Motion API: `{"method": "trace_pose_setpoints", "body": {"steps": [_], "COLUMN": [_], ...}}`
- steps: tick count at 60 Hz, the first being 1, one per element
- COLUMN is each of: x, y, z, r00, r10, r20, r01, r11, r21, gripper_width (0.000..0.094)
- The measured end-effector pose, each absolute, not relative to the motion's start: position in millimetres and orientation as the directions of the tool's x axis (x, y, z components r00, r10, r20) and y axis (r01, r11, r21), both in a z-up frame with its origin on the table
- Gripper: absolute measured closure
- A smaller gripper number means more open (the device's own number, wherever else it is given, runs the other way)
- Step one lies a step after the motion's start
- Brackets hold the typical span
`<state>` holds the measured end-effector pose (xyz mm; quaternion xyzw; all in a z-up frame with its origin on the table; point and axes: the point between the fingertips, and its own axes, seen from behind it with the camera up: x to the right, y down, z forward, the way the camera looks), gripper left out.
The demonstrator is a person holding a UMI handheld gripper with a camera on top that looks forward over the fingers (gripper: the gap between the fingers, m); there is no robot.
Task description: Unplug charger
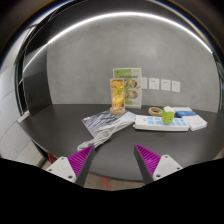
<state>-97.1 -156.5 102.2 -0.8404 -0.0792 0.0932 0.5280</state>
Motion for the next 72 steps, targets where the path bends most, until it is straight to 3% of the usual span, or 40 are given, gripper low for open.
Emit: {"method": "trace_pose_setpoints", "body": {"steps": [15, 29, 43, 44, 46, 55, 59, 62, 68, 72], "x": [34.6, 151.6, 186.8, 185.6, 178.8, 176.9, 178.0, 176.1, 208.0, 228.1], "y": [-97.5, 39.5, 161.3, 164.3, 168.0, 144.5, 148.8, 147.4, 159.2, 136.2], "z": [109.0, 77.2, 55.1, 55.0, 53.0, 59.0, 56.4, 79.9, 180.1, 225.3], "r00": [0.994, 0.999, 1.0, 1.0, 0.999, 0.998, 0.999, 0.997, 0.998, 0.997], "r10": [0.109, -0.033, -0.008, 0.001, 0.034, 0.049, 0.053, 0.06, 0.032, 0.003], "r20": [0.009, 0.019, 0.007, 0.001, -0.011, 0.027, -0.006, -0.05, 0.055, 0.075], "r01": [0.054, 0.004, 0.004, 0.001, 0.002, 0.041, 0.012, -0.031, 0.057, 0.075], "r11": [-0.421, -0.396, -0.36, -0.355, -0.352, -0.316, -0.327, -0.292, -0.072, -0.01], "r21": [-0.905, -0.918, -0.933, -0.935, -0.936, -0.948, -0.945, -0.956, -0.996, -0.997], "gripper_width": [0.0122, 0.0119, 0.0129, 0.0163, 0.0429, 0.0538, 0.0546, 0.0542, 0.0547, 0.0547]}}
